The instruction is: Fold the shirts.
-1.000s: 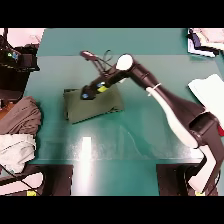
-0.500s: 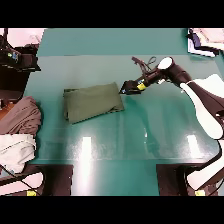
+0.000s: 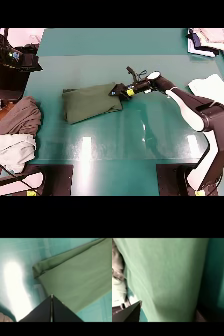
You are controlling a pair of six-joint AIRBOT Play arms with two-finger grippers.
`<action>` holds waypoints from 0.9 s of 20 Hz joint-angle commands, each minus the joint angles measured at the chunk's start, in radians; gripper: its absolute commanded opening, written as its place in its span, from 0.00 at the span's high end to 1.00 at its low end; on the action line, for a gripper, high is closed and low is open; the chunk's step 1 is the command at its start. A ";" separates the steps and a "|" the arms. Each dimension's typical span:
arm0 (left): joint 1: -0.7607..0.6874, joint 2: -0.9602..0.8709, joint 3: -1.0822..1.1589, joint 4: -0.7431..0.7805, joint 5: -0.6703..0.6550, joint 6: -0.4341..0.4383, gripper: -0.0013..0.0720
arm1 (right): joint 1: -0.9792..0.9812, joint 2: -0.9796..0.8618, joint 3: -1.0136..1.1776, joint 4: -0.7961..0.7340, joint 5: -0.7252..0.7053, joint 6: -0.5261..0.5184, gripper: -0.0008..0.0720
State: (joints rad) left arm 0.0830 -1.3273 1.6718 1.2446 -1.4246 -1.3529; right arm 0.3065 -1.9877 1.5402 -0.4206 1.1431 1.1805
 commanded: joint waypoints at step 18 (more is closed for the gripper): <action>-0.013 0.000 0.000 -0.013 -0.052 0.017 0.95 | -0.422 0.490 -0.208 -0.266 -0.117 -0.030 0.97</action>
State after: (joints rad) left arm 0.0803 -1.3273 1.6718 1.2407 -1.4746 -1.3369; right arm 0.0525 -1.6463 1.4265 -0.6189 1.0500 1.1389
